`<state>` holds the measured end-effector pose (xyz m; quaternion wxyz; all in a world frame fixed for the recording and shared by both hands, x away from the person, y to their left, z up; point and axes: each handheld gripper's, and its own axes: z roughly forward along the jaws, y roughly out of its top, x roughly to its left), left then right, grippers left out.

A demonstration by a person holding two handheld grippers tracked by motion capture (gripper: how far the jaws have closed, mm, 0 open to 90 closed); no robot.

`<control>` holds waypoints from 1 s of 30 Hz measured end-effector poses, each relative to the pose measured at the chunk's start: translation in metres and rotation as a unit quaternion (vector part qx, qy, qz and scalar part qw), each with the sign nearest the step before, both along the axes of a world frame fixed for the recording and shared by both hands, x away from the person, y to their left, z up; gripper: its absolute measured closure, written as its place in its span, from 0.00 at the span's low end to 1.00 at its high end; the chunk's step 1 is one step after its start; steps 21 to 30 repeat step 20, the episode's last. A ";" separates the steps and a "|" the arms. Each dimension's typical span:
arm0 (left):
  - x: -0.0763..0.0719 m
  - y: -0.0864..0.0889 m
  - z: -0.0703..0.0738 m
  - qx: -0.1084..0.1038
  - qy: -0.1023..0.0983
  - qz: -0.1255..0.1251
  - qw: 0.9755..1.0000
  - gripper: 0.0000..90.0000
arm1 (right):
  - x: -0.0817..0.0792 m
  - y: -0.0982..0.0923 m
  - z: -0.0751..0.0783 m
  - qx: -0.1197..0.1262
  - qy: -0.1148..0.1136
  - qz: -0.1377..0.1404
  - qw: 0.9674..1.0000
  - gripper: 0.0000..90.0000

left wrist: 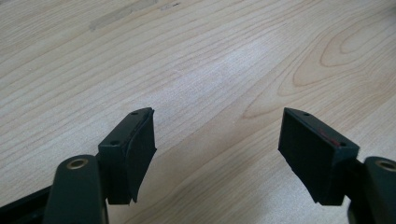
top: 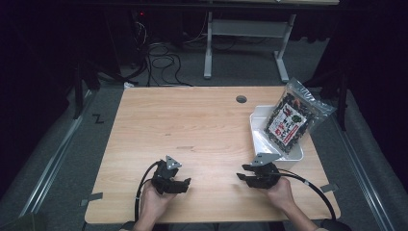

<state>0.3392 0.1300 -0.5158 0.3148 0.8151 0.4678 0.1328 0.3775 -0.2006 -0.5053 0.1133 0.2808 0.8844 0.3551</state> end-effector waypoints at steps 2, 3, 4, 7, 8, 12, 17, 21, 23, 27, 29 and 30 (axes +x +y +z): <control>0.000 0.000 0.000 0.001 0.000 0.000 1.000 0.31 | 0.001 -0.001 -0.002 0.000 -0.001 -0.001 1.000 0.64; 0.000 0.000 0.000 0.000 -0.001 0.000 1.000 0.31 | 0.001 -0.001 -0.003 0.002 -0.001 -0.001 1.000 0.64; 0.000 0.000 0.000 0.000 -0.001 -0.001 1.000 0.31 | 0.001 -0.002 -0.004 0.001 0.001 -0.004 1.000 0.64; 0.000 -0.001 0.000 0.001 0.000 -0.001 1.000 0.31 | 0.000 -0.002 -0.007 -0.001 0.000 -0.005 1.000 0.63; 0.000 -0.001 -0.001 0.002 0.000 -0.002 1.000 0.31 | 0.000 -0.002 -0.008 -0.001 -0.003 -0.004 1.000 0.63; 0.000 -0.002 -0.001 0.001 0.000 -0.003 1.000 0.31 | -0.002 -0.002 -0.006 0.002 -0.008 0.001 1.000 0.63; 0.000 -0.001 -0.001 0.001 0.001 -0.002 1.000 0.31 | -0.003 -0.001 -0.005 0.001 -0.007 -0.001 1.000 0.63; 0.000 -0.001 -0.001 0.001 0.001 -0.002 1.000 0.31 | -0.003 -0.002 -0.005 0.002 -0.007 0.000 1.000 0.63; 0.000 -0.001 -0.001 0.001 0.001 -0.002 1.000 0.31 | -0.003 -0.002 -0.005 0.002 -0.007 0.000 1.000 0.63; 0.000 -0.001 -0.001 0.001 0.001 -0.002 1.000 0.31 | -0.003 -0.002 -0.005 0.002 -0.007 0.000 1.000 0.63; 0.000 -0.001 -0.001 0.001 0.001 -0.002 1.000 0.31 | -0.003 -0.002 -0.005 0.002 -0.007 0.000 1.000 0.63; 0.000 -0.001 -0.001 0.001 0.001 -0.002 1.000 0.31 | -0.003 -0.002 -0.005 0.002 -0.007 0.000 1.000 0.63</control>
